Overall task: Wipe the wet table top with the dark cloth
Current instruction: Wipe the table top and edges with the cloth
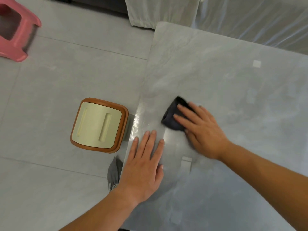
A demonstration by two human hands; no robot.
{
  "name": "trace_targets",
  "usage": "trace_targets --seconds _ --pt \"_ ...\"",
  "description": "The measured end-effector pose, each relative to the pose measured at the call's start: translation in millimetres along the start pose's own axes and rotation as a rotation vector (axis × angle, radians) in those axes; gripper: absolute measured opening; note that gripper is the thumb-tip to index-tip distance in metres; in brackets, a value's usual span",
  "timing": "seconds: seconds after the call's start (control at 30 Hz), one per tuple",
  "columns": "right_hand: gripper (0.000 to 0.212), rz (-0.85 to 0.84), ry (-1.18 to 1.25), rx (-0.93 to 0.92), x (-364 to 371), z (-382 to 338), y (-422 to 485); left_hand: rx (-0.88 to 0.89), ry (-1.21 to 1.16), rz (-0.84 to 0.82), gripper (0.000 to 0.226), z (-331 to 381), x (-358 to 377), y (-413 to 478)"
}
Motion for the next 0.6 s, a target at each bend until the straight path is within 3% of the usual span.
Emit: trace_targets --seconds 0.1,0.17,0.37,0.6 --pt "0.051 0.151 0.076 0.330 -7 6 7 -0.004 0.018 -0.005 0.071 1 0 -1" --pt "0.052 0.226 0.084 0.428 4 -10 -3 -0.011 0.022 -0.007 0.070 2 -1 0" --pt "0.051 0.089 0.013 0.157 30 -37 -56 -0.051 -0.016 0.017 0.069 4 -8 -10" --pt "0.053 0.152 0.045 0.256 22 -46 45 -0.054 -0.013 -0.013 0.068 4 3 -41"
Point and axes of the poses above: each hand's wrist, its own y-axis towards the middle knuckle, its own x-axis out of the palm, z = x × y, the point moved 3 cm from there along y, towards the middle knuckle, and after that the axes turned 8 degrees about y, right-handed, at the moved point
